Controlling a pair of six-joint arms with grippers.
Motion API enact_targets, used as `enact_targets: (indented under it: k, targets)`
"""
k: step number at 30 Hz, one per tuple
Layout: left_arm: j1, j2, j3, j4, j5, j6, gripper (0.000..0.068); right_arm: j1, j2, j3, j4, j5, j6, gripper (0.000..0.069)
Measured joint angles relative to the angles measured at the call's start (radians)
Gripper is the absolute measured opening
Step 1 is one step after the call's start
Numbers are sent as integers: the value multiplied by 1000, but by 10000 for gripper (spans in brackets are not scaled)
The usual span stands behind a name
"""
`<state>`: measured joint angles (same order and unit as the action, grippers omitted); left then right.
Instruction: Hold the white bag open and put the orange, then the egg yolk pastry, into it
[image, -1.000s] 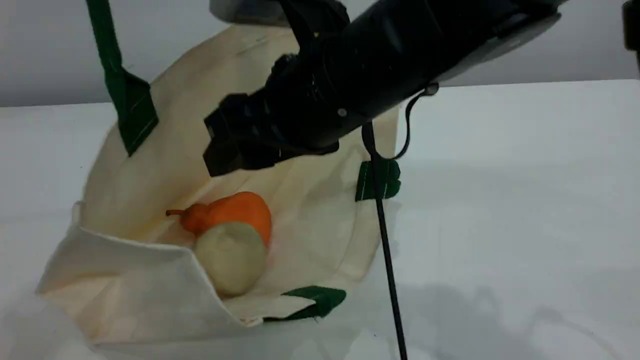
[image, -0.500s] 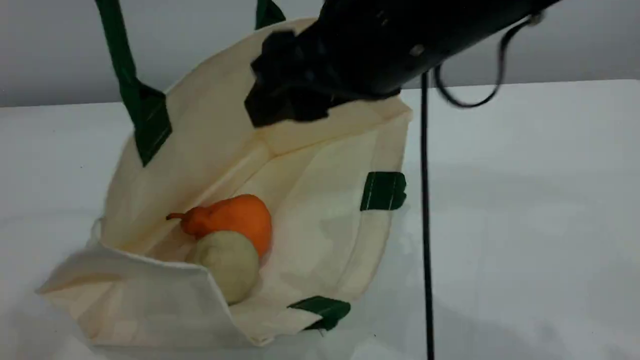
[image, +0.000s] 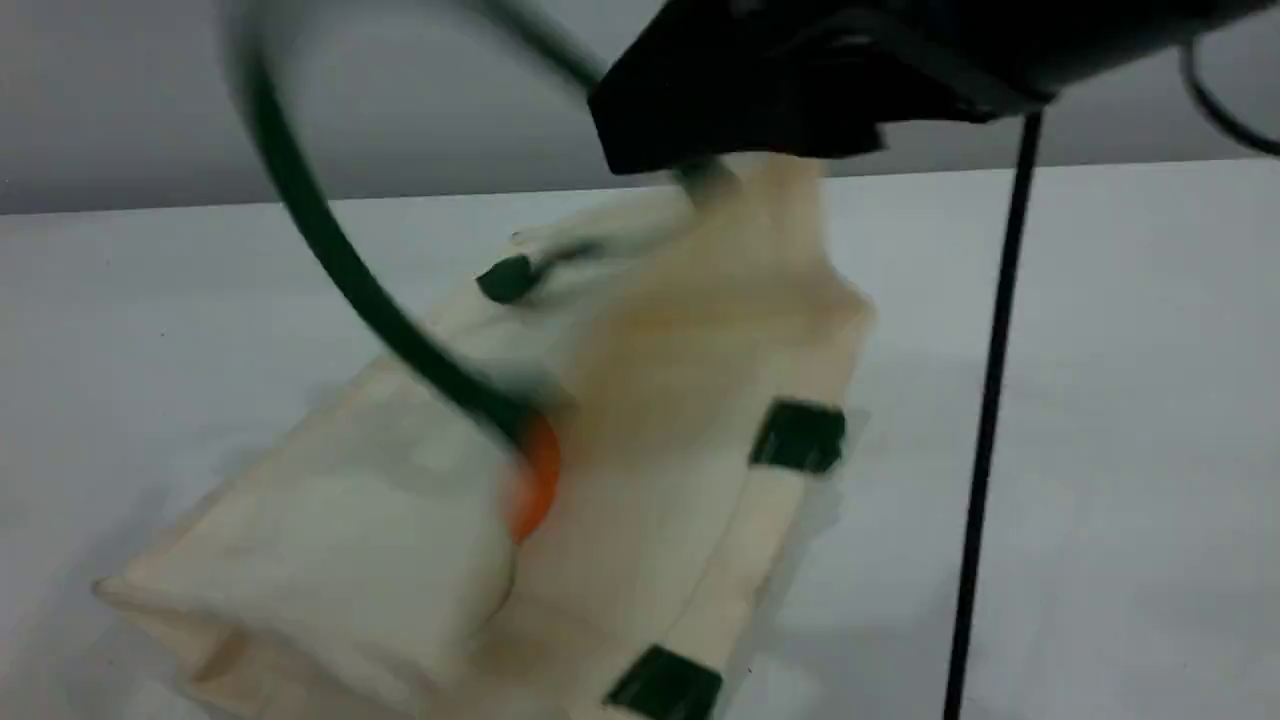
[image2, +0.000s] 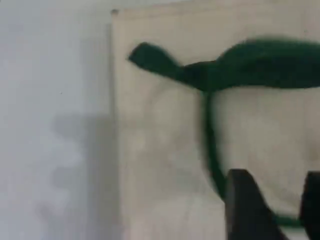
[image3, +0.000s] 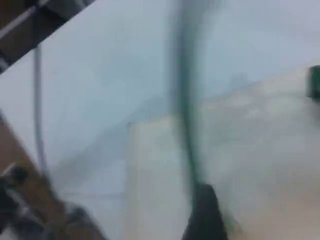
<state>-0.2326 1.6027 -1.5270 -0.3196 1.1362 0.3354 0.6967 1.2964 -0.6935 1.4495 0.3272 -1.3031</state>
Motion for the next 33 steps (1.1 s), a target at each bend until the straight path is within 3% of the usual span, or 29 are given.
enact_targets:
  k: [4, 7, 14, 25, 29, 33]
  targets:
    - [0, 0, 0, 6, 4, 0, 419, 0, -24, 0, -142, 120, 150, 471]
    - [0, 0, 0, 6, 21, 0, 450, 0, -22, -1, -258, 224, 268, 471]
    - [0, 0, 0, 7, 87, 0, 454, 0, -21, -1, -613, 482, 581, 471]
    - [0, -61, 0, 4, 86, 0, 454, 0, -64, -4, -1303, 841, 1219, 471]
    - [0, -109, 0, 2, 86, 0, 454, 0, -164, -4, -1459, 896, 1373, 471]
    - [-2, -166, 0, -38, 86, 0, 454, 0, -312, -2, -1495, 897, 1433, 471]
